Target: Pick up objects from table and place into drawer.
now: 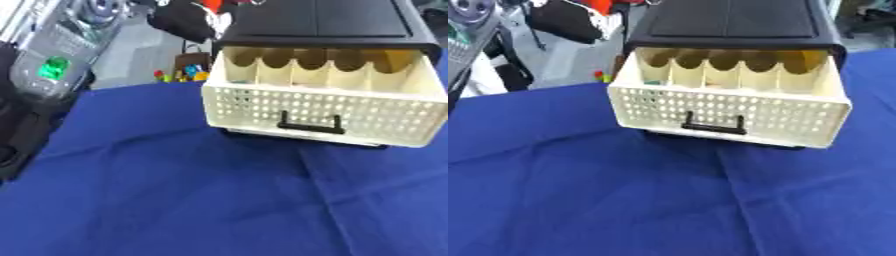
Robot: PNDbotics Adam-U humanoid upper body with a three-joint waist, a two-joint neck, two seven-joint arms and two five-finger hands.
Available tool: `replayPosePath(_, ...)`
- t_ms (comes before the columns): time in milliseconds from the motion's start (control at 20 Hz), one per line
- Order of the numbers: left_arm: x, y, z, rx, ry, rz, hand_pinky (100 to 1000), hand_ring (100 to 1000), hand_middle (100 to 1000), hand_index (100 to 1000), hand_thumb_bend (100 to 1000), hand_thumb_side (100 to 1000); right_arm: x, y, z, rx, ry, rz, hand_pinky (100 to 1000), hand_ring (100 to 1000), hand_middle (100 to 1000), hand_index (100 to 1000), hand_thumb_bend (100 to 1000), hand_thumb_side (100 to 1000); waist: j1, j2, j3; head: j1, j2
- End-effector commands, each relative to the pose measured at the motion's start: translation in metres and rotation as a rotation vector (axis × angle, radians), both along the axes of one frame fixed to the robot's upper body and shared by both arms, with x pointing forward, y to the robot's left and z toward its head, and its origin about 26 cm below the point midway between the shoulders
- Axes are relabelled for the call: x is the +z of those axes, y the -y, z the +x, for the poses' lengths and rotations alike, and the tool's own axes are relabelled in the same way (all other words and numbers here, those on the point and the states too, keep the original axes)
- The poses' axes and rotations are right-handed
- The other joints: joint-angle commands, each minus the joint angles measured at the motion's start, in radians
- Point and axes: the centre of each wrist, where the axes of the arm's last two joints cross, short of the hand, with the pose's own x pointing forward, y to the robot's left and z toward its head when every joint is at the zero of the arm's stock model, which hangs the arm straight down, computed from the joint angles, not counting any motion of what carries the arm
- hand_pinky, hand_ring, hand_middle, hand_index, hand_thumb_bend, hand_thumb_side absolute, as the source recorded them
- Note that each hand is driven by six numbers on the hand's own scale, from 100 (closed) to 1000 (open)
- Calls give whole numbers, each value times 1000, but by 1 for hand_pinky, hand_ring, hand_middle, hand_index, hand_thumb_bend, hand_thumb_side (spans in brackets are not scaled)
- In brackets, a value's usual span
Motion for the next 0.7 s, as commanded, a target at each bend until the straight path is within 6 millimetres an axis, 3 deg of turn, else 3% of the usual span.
replayPosePath(50,4,2,8,16,-5,-13,230,445,417,527,100,425,9,-1,-2,1,27,-3,281,410,373,640,100,853,-4,-14,-3,8,-7)
replayPosePath(400,-8,7,26,5,-56,-27,227,444,415,527,100,438,11,-2,-2,9,40,4,284,411,374,639,100,854,-3,-7,-10,13,-92)
replayPosePath(700,-13,12,32,-9,-90,-33,227,445,414,525,100,441,13,-3,-2,15,45,7,289,415,379,639,100,854,-5,-7,-15,8,-105)
